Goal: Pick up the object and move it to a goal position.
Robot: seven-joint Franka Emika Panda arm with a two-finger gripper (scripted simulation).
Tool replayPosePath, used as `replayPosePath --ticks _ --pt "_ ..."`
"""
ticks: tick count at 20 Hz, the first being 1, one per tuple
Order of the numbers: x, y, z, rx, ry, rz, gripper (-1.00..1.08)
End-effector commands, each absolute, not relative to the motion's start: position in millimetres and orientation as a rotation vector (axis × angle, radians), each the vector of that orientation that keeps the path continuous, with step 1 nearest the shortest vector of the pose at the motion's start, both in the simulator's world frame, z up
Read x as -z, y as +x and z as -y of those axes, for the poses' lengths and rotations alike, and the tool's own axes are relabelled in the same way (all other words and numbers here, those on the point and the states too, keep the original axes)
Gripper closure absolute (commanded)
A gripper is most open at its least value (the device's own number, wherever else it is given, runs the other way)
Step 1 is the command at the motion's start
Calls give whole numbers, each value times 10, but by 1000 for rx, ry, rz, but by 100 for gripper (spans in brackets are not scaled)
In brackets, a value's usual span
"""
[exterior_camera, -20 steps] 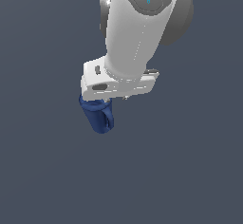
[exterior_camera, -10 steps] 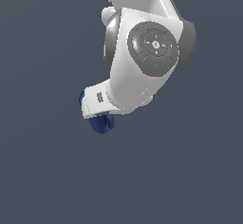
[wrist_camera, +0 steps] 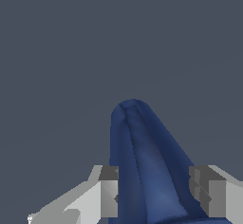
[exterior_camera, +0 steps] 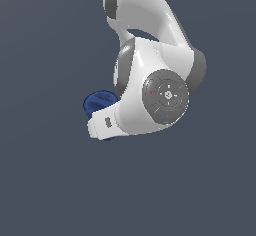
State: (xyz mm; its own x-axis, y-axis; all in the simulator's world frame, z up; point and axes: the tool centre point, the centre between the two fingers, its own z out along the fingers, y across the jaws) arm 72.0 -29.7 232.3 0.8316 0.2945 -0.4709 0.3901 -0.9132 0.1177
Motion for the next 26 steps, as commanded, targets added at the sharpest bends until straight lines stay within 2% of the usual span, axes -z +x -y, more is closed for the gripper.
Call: replayPosePath --ticks 1,26 --pt "-2271 727 305 694 2791 -539 -20" --pt "-2026 640 370 729 2774 -551 -20"
